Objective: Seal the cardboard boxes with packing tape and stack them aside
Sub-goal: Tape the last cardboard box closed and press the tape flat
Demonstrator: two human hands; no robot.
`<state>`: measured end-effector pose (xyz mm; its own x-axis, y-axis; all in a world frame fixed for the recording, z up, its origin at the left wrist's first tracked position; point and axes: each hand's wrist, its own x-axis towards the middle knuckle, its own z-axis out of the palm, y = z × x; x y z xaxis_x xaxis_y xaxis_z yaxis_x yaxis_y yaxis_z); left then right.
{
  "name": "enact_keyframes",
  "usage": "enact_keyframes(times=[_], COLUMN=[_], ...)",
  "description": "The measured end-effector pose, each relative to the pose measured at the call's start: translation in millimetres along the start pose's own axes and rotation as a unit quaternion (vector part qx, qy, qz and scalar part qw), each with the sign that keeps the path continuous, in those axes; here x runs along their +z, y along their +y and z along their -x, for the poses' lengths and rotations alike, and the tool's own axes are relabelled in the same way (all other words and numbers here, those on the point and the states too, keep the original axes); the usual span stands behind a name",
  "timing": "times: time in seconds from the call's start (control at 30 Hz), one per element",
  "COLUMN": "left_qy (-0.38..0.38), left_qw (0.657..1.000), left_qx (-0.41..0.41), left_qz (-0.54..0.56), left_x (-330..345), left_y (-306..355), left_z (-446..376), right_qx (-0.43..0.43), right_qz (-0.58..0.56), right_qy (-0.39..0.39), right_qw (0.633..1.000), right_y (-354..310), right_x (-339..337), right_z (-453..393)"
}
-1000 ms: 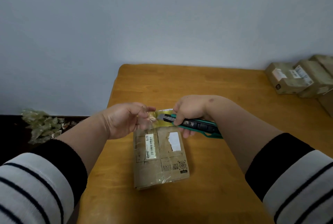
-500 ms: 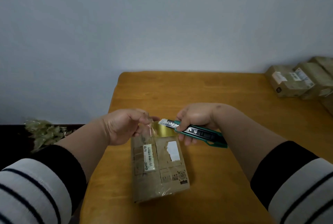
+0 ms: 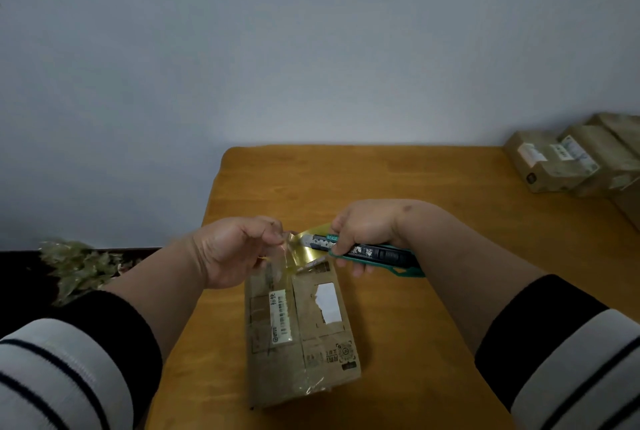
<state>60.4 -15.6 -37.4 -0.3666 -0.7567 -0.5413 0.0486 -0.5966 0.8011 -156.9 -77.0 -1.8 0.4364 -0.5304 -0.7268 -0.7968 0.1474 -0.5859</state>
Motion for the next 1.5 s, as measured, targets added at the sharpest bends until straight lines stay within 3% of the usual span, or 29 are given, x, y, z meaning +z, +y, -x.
enact_keyframes(times=[0.47, 0.83, 0.93, 1.03, 1.1, 1.17, 1.23, 1.33, 1.5], left_qy=[-0.063, -0.078, -0.069, -0.07, -0.065, -0.066, -0.072, -0.073, -0.081], left_qw=[0.993, 0.989, 0.989, 0.99, 0.991, 0.99, 0.99, 0.991, 0.984], left_qx=[-0.002, -0.029, -0.027, -0.02, -0.023, -0.024, -0.021, -0.012, 0.017], left_qz=[0.104, 0.123, 0.126, 0.119, 0.117, 0.12, 0.122, 0.115, 0.155], left_x=[-4, -4, -4, -6, -7, -8, -7, -7, -15], left_y=[-5, -3, -3, 0, 1, 0, -1, -1, 1], left_z=[-2, -3, -4, -3, -3, -5, -7, -7, -8], right_qx=[0.046, 0.097, 0.075, 0.019, -0.04, -0.089, -0.098, -0.083, -0.077], right_qz=[0.106, 0.255, 0.224, 0.071, -0.074, -0.138, -0.092, -0.005, 0.002], right_qy=[-0.008, -0.079, -0.096, -0.104, -0.044, 0.057, 0.102, 0.073, 0.071], right_qw=[0.993, 0.959, 0.967, 0.992, 0.996, 0.985, 0.986, 0.994, 0.994], right_y=[-17, -21, -12, 4, 14, 19, 18, 16, 20], right_x=[2, 0, -13, -35, -42, -37, -23, -4, -6], right_z=[-10, -12, -7, 4, 5, -2, -12, -24, -27])
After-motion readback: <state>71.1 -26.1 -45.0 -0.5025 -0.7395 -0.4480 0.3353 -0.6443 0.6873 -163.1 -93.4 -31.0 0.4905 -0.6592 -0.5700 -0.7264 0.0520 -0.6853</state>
